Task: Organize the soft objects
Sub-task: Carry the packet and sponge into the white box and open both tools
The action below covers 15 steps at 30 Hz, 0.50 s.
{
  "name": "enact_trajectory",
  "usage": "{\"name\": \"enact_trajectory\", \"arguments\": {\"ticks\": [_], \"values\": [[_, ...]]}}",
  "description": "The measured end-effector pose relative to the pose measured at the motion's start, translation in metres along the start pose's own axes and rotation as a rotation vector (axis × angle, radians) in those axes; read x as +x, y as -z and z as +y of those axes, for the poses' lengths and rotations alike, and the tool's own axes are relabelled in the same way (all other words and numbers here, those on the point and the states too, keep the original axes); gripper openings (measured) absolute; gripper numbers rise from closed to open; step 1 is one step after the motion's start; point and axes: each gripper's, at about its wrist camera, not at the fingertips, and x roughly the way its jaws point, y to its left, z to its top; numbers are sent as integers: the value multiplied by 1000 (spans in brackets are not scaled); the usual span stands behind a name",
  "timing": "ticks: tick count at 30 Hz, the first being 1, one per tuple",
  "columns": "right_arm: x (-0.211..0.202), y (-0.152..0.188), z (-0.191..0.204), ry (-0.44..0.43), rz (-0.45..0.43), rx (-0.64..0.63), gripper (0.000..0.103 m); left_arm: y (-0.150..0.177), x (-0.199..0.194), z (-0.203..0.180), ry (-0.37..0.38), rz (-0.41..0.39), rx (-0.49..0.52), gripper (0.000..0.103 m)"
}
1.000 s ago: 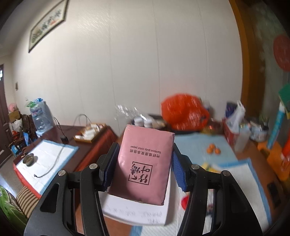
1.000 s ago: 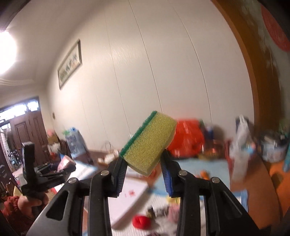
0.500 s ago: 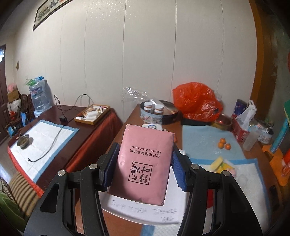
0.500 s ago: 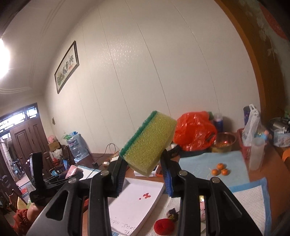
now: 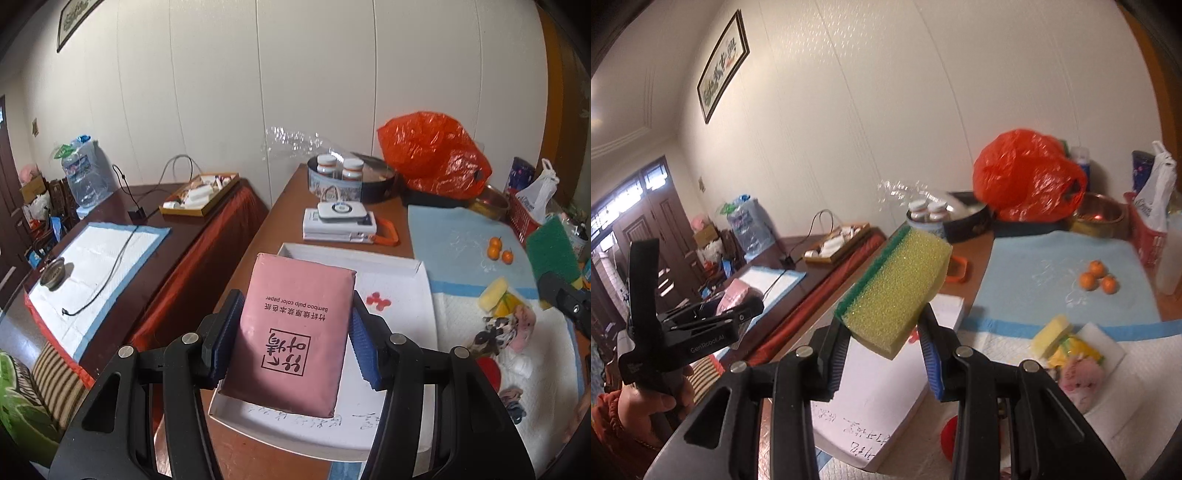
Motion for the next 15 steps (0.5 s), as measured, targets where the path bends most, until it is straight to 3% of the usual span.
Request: {"name": "enact_trajectory", "arguments": {"ticks": [10,15], "values": [[96,44,22,-31,218,-39,38,20,64,2,6,143,23,56],[121,60,21,10,264,-28,41,28,88,8,9,195,12,56]]}}
